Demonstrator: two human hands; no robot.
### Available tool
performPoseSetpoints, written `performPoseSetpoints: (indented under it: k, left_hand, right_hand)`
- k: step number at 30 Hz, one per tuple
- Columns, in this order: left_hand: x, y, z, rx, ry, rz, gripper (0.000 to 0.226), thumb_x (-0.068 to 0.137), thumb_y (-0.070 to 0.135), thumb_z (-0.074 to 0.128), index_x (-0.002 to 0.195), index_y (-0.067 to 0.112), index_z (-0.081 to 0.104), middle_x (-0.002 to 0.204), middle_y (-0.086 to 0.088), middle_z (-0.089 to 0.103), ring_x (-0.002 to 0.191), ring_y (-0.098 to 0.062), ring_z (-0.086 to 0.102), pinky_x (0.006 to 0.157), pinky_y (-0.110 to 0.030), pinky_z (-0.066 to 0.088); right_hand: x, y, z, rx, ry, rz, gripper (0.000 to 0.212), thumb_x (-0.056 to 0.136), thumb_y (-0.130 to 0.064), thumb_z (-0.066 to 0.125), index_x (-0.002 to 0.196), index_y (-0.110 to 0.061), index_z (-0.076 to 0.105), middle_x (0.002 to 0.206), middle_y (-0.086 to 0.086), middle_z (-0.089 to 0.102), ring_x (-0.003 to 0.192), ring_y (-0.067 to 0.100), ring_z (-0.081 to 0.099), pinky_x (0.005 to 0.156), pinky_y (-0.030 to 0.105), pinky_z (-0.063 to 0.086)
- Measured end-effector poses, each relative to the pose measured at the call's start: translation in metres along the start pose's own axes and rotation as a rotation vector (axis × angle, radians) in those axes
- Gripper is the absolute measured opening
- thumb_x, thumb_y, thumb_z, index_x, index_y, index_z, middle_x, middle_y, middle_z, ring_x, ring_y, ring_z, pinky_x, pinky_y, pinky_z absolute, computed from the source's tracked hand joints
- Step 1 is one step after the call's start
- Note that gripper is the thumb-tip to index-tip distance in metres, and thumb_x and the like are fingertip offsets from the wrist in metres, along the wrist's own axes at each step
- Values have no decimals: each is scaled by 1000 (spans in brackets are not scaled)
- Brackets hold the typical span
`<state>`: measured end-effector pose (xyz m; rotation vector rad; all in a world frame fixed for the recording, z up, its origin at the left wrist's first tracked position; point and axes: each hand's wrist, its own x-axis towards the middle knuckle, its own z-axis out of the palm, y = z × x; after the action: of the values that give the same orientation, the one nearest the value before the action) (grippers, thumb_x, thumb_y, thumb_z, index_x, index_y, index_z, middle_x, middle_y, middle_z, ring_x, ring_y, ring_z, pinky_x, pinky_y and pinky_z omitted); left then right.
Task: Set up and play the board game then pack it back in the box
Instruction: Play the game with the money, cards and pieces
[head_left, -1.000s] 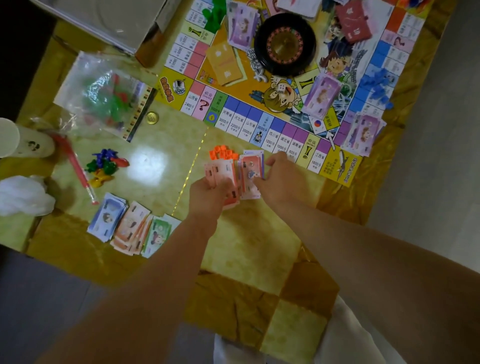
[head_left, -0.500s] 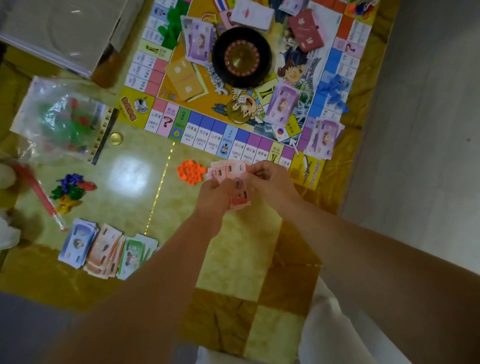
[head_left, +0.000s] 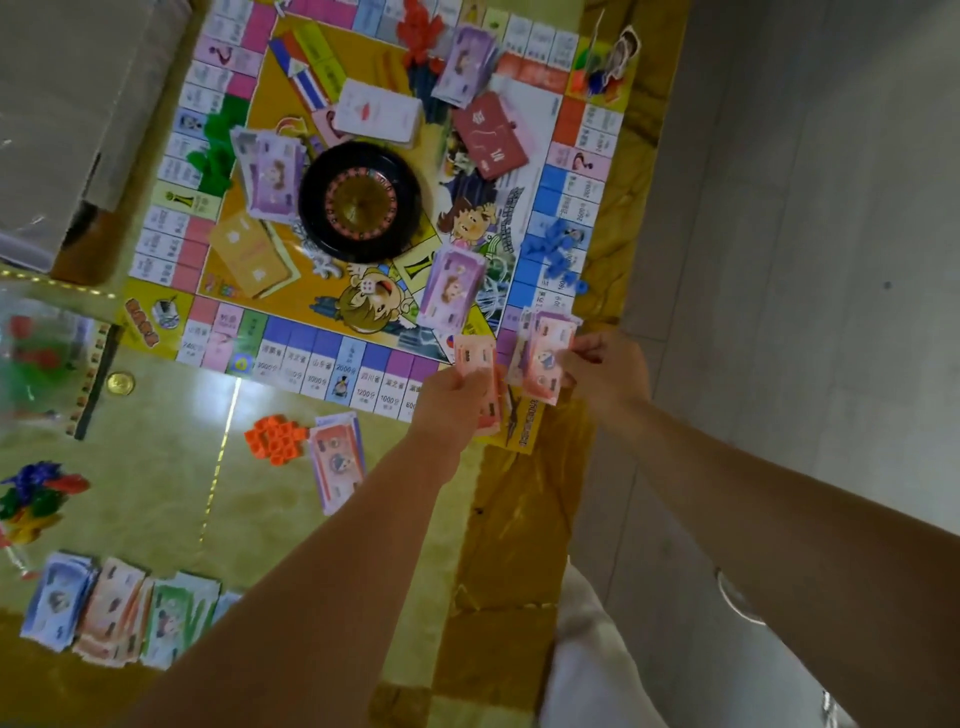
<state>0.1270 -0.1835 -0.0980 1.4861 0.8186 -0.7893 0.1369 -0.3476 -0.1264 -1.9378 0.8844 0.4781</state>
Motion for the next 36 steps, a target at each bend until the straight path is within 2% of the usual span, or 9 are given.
performPoseSetpoints:
  k: [5, 12, 18, 20, 22, 26, 30, 33, 36]
  left_hand:
    - [8, 3, 13, 53, 7, 13, 19, 95, 9, 52, 83, 13, 66, 83, -11, 67, 74, -24, 64, 74, -39, 57]
    - [15, 19, 19, 38, 29, 9, 24, 95, 8, 53, 77, 16, 67, 65, 4, 68, 66, -12, 64, 65, -29, 56]
    - [16, 36, 20, -27, 58, -25, 6, 90, 9, 61, 93, 8, 67, 86, -10, 70, 74, -22, 68, 69, -35, 58]
    - [17, 43, 19, -79, 78, -52, 20, 89, 14, 66, 106, 3, 66, 95, -15, 72, 83, -29, 71, 75, -42, 59]
    - [19, 50, 17, -160, 106, -71, 23, 89, 16, 67, 108, 3, 66, 97, -16, 72, 85, -32, 71, 76, -46, 58]
    - [25, 70, 15, -273, 105, -92, 11, 89, 12, 63, 98, 6, 66, 85, -13, 71, 63, -23, 68, 55, -32, 58]
    - [32, 90, 16, -300, 68, -58, 13, 91, 9, 58, 100, 1, 64, 94, -19, 70, 72, -29, 68, 69, -39, 60]
    - [42, 104, 14, -268, 140, -66, 21, 95, 11, 46, 105, 2, 62, 99, -19, 69, 75, -31, 69, 58, -33, 59]
    - [54, 119, 12, -181, 163, -7, 27, 93, 3, 42, 108, -3, 63, 100, -21, 70, 83, -34, 69, 69, -41, 60]
  right_hand:
    - [11, 4, 11, -109, 64, -22, 25, 84, -12, 71, 77, -24, 51, 94, 5, 68, 84, 21, 67, 76, 37, 57]
    - [15, -1, 7, -246, 87, -113, 13, 87, -13, 67, 92, -12, 54, 90, 3, 62, 78, 13, 58, 54, 18, 37]
    - [12, -29, 3, 57, -316, -197, 22, 87, -33, 69, 100, -18, 61, 96, -4, 62, 84, 8, 59, 70, 22, 51]
    - [14, -38, 5, 60, -449, -190, 25, 82, -35, 73, 99, -19, 64, 98, -3, 65, 90, 13, 61, 79, 26, 51]
    - [18, -48, 5, 140, -475, -177, 21, 79, -27, 78, 93, -19, 64, 92, -1, 67, 87, 13, 63, 77, 24, 53]
    - [27, -68, 2, 160, -527, -179, 19, 79, -11, 77, 88, -16, 61, 84, 0, 64, 79, 12, 62, 66, 14, 52]
    - [38, -86, 2, 155, -469, -161, 13, 82, -12, 74, 87, -8, 63, 77, 0, 64, 66, 8, 61, 55, 10, 48]
    - [54, -99, 4, 144, -435, -163, 8, 86, -12, 70, 91, -8, 66, 77, -3, 64, 66, 3, 59, 56, 9, 47]
    - [72, -116, 6, 176, -416, -139, 6, 89, -10, 66, 94, -6, 65, 72, 1, 62, 55, 1, 54, 55, 13, 44]
